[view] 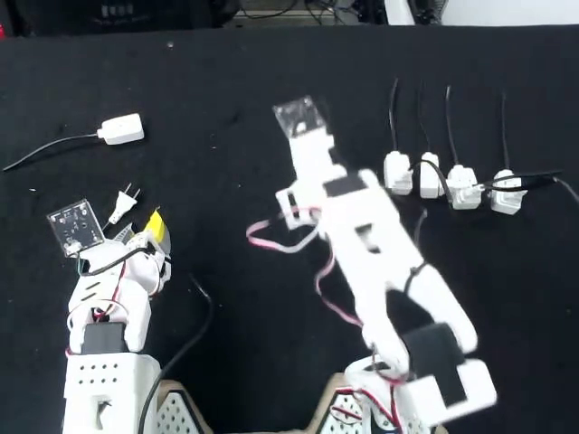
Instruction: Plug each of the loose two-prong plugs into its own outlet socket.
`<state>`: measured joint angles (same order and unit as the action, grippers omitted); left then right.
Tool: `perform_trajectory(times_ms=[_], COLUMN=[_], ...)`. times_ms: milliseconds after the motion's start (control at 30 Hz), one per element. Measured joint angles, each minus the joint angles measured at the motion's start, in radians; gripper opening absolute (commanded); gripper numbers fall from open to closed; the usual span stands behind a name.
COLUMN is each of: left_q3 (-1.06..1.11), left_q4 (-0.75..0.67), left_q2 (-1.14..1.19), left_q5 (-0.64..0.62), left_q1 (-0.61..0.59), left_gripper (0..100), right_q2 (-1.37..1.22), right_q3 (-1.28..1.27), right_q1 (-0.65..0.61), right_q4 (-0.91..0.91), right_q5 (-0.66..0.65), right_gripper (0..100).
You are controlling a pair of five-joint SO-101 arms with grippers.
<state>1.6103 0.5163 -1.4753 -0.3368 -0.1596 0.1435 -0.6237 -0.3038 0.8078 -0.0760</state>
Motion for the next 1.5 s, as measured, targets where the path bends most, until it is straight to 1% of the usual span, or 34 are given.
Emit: perform_trajectory(times_ms=[167, 233, 300, 467, 567, 667, 867, 1033, 1100, 1233, 1500], left_q3=[-0.046, -0.095, -0.172, -0.348, -0.413, -0.459, -0.631, -0.890, -0.991, -1.175, -1.560], left_q4=[0.002, 0.037, 0.092, 0.209, 0.252, 0.278, 0.344, 0.419, 0.427, 0.430, 0.437], left_q2=[0.002, 0.002, 0.002, 0.002, 0.005, 0.068, 0.359, 0.686, 0.818, 1.063, 1.536], left_q5=[0.012, 0.052, 0.112, 0.212, 0.270, 0.322, 0.414, 0.433, 0.416, 0.304, -0.011], left_q1=[-0.005, -0.029, -0.066, -0.155, -0.167, -0.167, -0.167, -0.167, -0.167, -0.187, -0.275], left_gripper=[16, 20, 24, 25, 25, 25, 25, 25, 25, 25, 25], right_q2=[0.121, 0.173, 0.224, 0.287, 0.290, 0.290, 0.290, 0.290, 0.290, 0.290, 0.290], right_q3=[-0.305, -0.400, -0.470, -0.523, -0.523, -0.523, -0.523, -0.523, -0.523, -0.523, -0.523], right_q1=[-0.044, -0.080, -0.117, -0.178, -0.180, -0.181, -0.181, -0.181, -0.181, -0.181, -0.181], right_q4=[-0.331, -0.431, -0.480, -0.503, -0.505, -0.505, -0.505, -0.506, -0.506, -0.506, -0.506], right_q5=[-0.014, -0.043, -0.061, -0.069, -0.071, -0.071, -0.071, -0.071, -0.071, -0.071, -0.071], right_gripper=[11.6, 11.6, 11.6, 11.6, 11.6, 11.4, 11.4, 11.4, 11.4, 11.4, 11.4])
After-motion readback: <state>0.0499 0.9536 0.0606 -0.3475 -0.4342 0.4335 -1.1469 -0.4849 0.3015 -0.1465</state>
